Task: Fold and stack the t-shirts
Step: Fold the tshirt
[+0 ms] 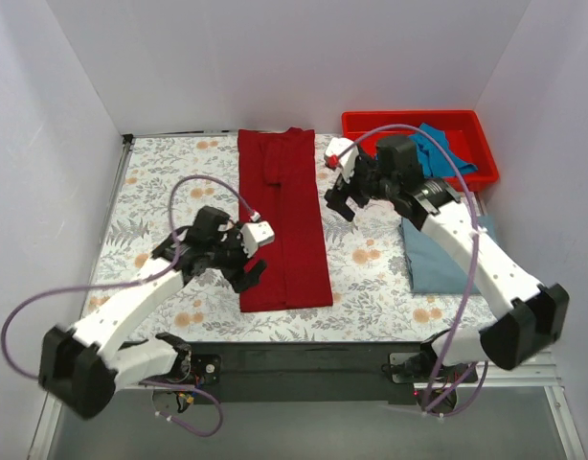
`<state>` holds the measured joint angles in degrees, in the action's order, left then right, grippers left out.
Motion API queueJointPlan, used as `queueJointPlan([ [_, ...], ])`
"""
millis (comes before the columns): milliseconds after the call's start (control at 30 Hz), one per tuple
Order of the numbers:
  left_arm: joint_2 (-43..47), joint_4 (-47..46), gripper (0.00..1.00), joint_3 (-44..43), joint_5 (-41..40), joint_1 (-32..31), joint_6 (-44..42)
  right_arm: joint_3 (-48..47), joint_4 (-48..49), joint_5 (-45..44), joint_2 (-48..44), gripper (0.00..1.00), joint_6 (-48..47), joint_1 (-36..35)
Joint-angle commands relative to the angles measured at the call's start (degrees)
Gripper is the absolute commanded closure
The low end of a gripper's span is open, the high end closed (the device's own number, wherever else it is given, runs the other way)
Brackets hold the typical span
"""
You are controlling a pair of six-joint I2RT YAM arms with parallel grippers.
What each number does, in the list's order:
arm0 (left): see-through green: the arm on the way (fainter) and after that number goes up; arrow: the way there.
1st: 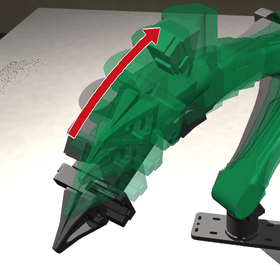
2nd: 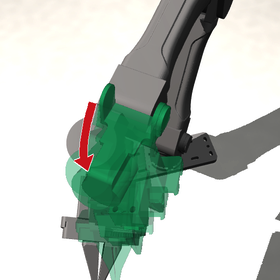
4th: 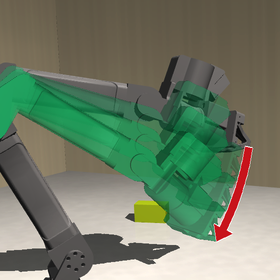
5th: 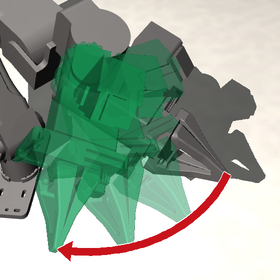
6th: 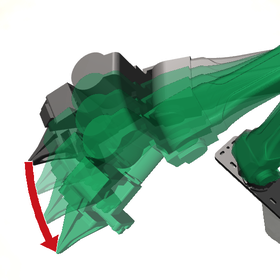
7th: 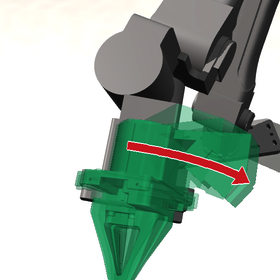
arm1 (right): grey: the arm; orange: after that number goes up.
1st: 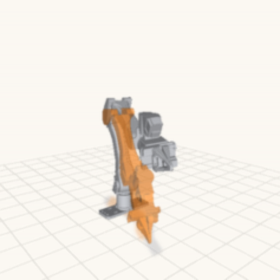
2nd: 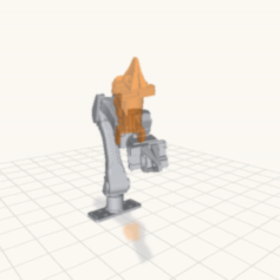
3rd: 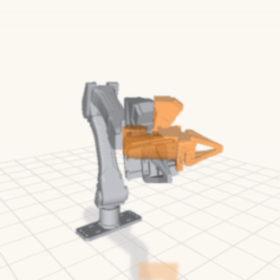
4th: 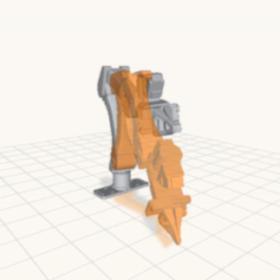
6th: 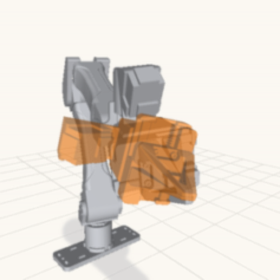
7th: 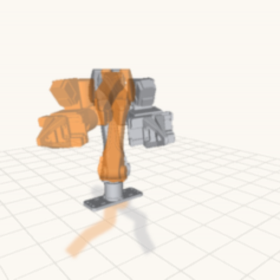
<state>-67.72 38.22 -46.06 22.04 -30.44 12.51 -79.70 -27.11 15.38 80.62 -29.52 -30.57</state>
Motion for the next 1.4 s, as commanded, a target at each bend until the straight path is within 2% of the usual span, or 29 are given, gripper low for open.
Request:
queueJointPlan([
  [0,13.7,-1.6,0.19,-2.9,6.1,0.6,-2.3,6.2,7.6,14.6,-7.8,0.02,-6.4,-0.3],
  [67,17.8,-3.5,0.17,-1.8,5.5,0.6,-2.5,11.7,9.8,22.1,-13.2,0.02,-11.0,-0.5],
  [133,19.5,-3.7,0.16,0.0,5.6,0.5,-4.6,15.1,12.6,25.0,-16.1,0.02,-12.9,-1.4],
  [167,20.3,-3.4,0.16,1.0,6.5,0.5,-7.7,16.8,10.8,25.0,-17.3,0.02,-19.9,-2.9],
  [200,20.4,-3.5,0.15,3.0,6.6,0.5,-8.9,17.6,6.6,23.1,-17.3,0.03,-23.2,-4.7],
  [233,20.2,-1.5,0.15,3.5,8.3,0.4,-10.5,19.4,4.8,17.1,-16.6,0.06,-25.7,-8.9],
  [333,18.5,5.3,0.14,6.1,12.4,0.5,-21.9,24.0,1.7,11.4,-14.6,0.10,-31.8,-14.7],
  [467,19.0,-2.7,0.17,14.9,11.4,0.4,-23.7,33.4,5.7,5.4,-12.0,0.10,-31.7,-20.0],
  [500,18.7,-4.4,0.18,16.1,11.5,0.4,-24.2,34.6,6.8,4.8,-11.4,0.11,-31.1,-20.9],
  [633,13.2,-9.3,0.36,19.3,12.9,0.4,-26.1,38.3,12.1,3.1,-8.5,0.17,-30.4,-21.8],
  [767,9.5,-11.4,0.45,21.4,12.8,0.3,-27.0,41.8,14.8,3.3,-6.5,0.25,-30.2,-21.8],
  [967,8.6,-15.2,0.49,24.4,12.6,0.4,-28.7,44.1,17.8,3.1,-2.7,0.37,-28.5,-22.1],
  [1100,6.8,-15.9,0.50,25.1,12.1,0.3,-29.2,46.0,19.6,2.7,-1.2,0.40,-28.5,-22.2],
  [1200,5.4,-17.0,0.53,25.5,11.6,0.3,-29.2,46.5,20.3,1.9,1.4,0.50,-28.5,-22.3],
  [1233,5.3,-17.0,0.60,25.6,11.6,0.2,-29.3,46.7,20.3,1.6,1.8,0.57,-28.7,-22.3],
  [1300,5.1,-17.0,0.65,25.8,11.4,0.0,-29.5,47.6,20.7,0.6,2.3,0.65,-29.1,-22.9],
  [1367,5.4,-16.9,0.77,25.8,11.2,-0.5,-29.4,48.3,20.8,-0.1,2.2,0.72,-29.1,-23.6],
])
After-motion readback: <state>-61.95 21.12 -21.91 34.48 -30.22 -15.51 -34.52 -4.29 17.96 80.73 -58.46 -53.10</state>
